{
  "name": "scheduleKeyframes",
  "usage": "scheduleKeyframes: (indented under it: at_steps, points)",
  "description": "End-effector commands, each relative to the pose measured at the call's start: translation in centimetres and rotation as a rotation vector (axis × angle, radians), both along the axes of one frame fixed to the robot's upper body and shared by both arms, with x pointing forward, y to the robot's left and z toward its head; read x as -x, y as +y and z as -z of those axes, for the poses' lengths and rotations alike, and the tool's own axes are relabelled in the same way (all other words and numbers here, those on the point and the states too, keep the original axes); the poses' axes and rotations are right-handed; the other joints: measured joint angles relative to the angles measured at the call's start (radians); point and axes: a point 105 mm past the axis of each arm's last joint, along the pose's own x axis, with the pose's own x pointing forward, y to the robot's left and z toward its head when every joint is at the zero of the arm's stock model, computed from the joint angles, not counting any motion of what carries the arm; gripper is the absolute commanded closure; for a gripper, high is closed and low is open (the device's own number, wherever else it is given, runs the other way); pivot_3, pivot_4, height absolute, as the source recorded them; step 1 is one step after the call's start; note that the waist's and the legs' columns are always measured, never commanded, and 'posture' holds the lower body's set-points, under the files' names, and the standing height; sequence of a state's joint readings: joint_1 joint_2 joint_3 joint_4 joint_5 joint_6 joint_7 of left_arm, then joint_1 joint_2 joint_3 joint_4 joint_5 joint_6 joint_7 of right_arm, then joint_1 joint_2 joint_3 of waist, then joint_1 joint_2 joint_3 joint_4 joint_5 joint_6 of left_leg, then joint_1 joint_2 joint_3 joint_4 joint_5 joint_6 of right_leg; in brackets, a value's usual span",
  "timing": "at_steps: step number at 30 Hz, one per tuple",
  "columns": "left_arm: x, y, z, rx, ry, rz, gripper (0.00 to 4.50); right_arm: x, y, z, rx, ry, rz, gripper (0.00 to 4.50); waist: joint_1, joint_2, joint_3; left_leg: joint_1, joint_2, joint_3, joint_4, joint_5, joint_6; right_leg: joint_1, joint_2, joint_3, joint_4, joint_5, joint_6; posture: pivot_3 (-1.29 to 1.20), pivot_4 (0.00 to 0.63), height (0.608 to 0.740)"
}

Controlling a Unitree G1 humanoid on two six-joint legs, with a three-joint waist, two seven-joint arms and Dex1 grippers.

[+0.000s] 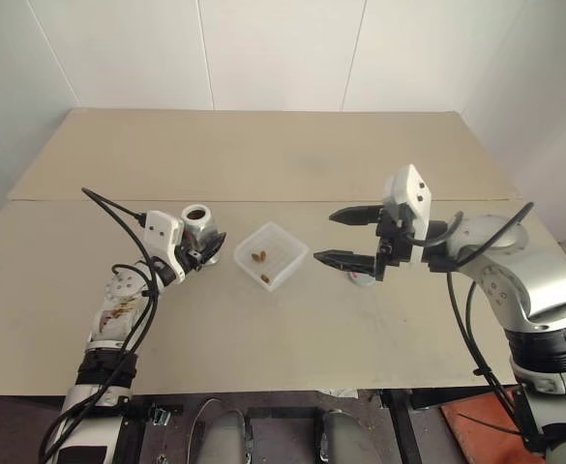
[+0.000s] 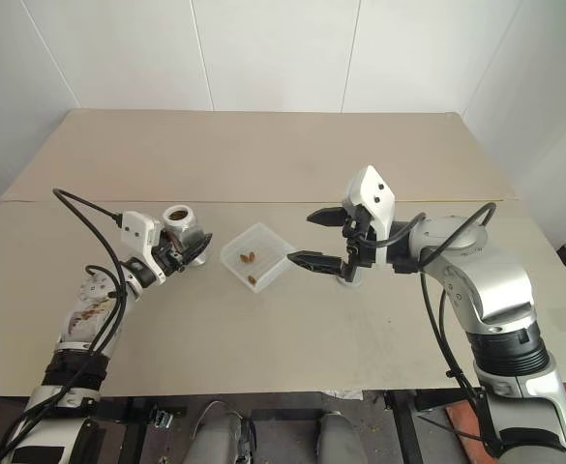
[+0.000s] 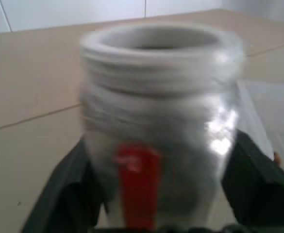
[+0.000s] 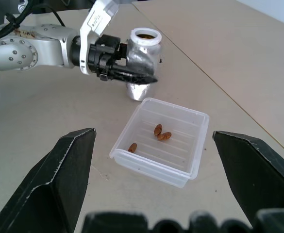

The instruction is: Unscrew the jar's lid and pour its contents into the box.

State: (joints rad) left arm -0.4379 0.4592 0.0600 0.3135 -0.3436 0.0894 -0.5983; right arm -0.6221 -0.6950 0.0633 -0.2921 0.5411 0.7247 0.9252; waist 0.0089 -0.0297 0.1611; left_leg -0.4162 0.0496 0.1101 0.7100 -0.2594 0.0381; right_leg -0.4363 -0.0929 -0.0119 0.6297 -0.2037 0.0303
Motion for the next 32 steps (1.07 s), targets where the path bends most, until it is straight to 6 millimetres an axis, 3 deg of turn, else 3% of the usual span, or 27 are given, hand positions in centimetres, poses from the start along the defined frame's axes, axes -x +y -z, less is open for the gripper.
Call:
scheduleKeyframes:
  at_steps: [1,4,11,15,19,23,32]
  points:
    - [0.4,0.6,-1.1,-0.020,-0.049,-0.001,0.03,0.2,0.1,-1.5,-0.017,-0.063,-0.005,0.00,0.000,0.000,0.000,0.000,0.000,0.000,0.000,0.000,0.000,0.000,0.000,0.000,0.000,0.000,0.000,0.00,0.150,0.740]
    - [1.5,2.0,-1.7,-0.040,-0.056,-0.004,0.03,0.3,0.1,-1.4,-0.018,-0.060,-0.006,0.00,-0.003,0.000,0.000,0.000,0.000,0.000,0.000,0.000,0.000,0.000,0.000,0.000,0.000,0.000,0.000,0.00,0.150,0.740]
    - [8.2,4.1,-3.1,-0.145,0.000,0.118,0.03,0.6,-0.9,-0.8,-0.018,-0.033,0.011,0.00,-0.021,0.000,0.000,0.000,0.001,0.000,-0.002,0.000,0.000,-0.002,-0.001,0.001,-0.001,0.000,0.000,0.00,0.150,0.740]
    - [13.8,4.8,-5.3,-0.189,0.058,0.266,0.03,0.4,-2.5,-0.4,-0.006,-0.018,0.046,0.00,-0.020,0.000,0.000,0.001,0.002,-0.001,-0.003,0.000,0.000,-0.002,-0.001,0.001,-0.001,-0.001,-0.001,0.00,0.150,0.740]
    - [17.0,5.2,-8.3,-0.221,0.060,0.408,0.03,0.2,-5.0,0.2,0.034,-0.006,0.097,0.00,-0.008,0.001,0.000,0.002,0.001,0.000,-0.004,0.000,-0.001,-0.001,-0.002,0.000,-0.001,-0.002,-0.003,0.00,0.150,0.740]
    - [18.0,6.4,-10.2,-0.269,0.051,0.446,0.03,0.7,-6.9,0.4,0.069,-0.006,0.110,0.00,-0.005,0.001,0.000,0.004,0.001,0.002,-0.004,0.001,-0.002,-0.001,-0.002,0.000,-0.001,-0.006,-0.008,0.00,0.150,0.740]
    - [17.3,6.1,-9.7,-0.256,0.043,0.476,0.03,1.8,-8.1,0.2,0.093,0.003,0.145,0.00,-0.011,0.001,0.000,0.007,0.002,0.003,-0.008,0.001,-0.003,-0.001,0.000,0.002,-0.001,-0.004,-0.006,0.00,0.150,0.740]
